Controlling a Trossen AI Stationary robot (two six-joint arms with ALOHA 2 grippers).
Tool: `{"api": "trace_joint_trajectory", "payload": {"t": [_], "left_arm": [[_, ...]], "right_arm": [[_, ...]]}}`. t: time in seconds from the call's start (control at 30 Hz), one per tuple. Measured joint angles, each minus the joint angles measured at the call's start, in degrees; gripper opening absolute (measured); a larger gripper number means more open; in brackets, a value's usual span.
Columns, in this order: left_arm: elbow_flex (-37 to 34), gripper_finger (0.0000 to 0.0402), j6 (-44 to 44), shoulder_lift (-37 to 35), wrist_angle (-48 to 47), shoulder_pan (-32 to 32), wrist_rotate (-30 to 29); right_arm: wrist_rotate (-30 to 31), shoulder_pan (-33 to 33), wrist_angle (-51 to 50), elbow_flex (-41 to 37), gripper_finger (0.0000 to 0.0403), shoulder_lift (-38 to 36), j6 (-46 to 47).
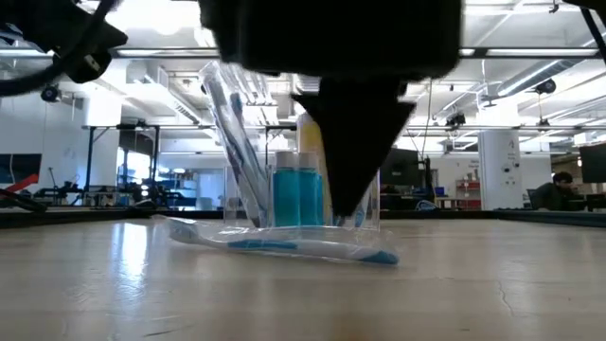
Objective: Pick & Place toothbrushing station
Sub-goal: Put the blue toothbrush into the transparent organizer
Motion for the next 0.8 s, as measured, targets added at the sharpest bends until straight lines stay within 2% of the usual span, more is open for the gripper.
{"api": "trace_joint_trajectory", "payload": {"t": [0.13, 0.3, 0.4, 0.53, 0.8], "left_arm": [[0.00, 0.0015, 0.04, 0.00, -0.01, 0.01, -0.02], [0.00, 0.0016, 0.04, 0.02, -0.02, 0.02, 0.00], [0.00, 0.0016, 0.07, 0.02, -0.02, 0.01, 0.02], [0.00, 0.0016, -0.20, 0.02, -0.01, 0.00, 0.02], [0.00, 0.0016, -0.22, 0.13, -0.42, 0.01, 0.02]], "right_arm": [[2.08, -0.20, 1.67, 0.02, 0.0008, -1.55, -1.00], [3.25, -0.09, 11.29, 0.17, 0.0009, -5.19, -8.02], [2.08, -1.37, 16.81, 0.22, 0.0023, -5.82, -10.28], [-4.00, -4.63, 21.46, -0.15, 0.0076, -5.35, -12.91], [-8.16, -9.09, 21.10, -0.90, 0.0193, -2.18, -12.39]]}}
